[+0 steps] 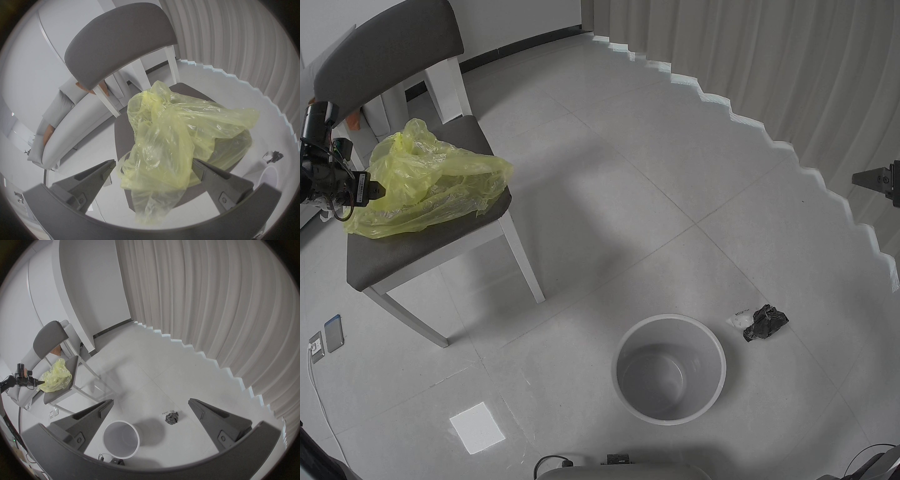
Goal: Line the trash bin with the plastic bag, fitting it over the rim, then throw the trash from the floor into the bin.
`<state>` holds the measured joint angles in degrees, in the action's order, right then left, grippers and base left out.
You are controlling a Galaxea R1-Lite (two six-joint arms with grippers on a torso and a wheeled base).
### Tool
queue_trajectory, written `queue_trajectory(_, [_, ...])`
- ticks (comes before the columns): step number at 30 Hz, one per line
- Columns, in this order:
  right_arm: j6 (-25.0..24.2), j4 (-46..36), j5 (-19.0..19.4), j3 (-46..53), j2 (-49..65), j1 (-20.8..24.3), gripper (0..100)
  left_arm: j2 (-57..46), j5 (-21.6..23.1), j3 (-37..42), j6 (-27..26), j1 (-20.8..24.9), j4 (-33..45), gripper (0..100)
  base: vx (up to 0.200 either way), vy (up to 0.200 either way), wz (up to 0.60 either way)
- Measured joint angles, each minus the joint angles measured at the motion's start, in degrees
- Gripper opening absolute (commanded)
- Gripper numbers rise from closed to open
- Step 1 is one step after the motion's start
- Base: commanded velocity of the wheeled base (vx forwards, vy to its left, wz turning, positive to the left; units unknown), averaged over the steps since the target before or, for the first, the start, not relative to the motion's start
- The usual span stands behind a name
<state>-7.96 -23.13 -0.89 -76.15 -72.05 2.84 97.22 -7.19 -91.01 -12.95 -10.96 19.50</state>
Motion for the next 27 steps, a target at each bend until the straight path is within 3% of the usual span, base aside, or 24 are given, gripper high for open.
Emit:
queue_trajectory(8, [0.24, 1.38, 0.32, -0.55, 1.32, 0.82, 100, 3.63, 2.05, 0.99, -0.73, -2.21, -4.46, 100, 0.0, 0.0, 0.0])
queue_trajectory(9, [0.24, 1.38, 0.34, -0.39, 1.65, 0.85, 100, 3.9, 2.88, 1.18, -0.43, -2.24, -4.46, 0, 0.0, 0.0, 0.0])
queue_trajectory(17, [0.52, 1.37, 0.45, -0.39, 2.56, 1.34, 100, 3.8, 4.66, 1.44, 2.02, -2.24, -4.12, 0, 0.0, 0.0, 0.0])
queue_trajectory(27, [4.4, 0.41, -0.15, -1.44, 2.34, 3.46, 100, 0.93, 7.14, 2.71, 5.47, -1.57, -3.72, 0, 0.0, 0.0, 0.0])
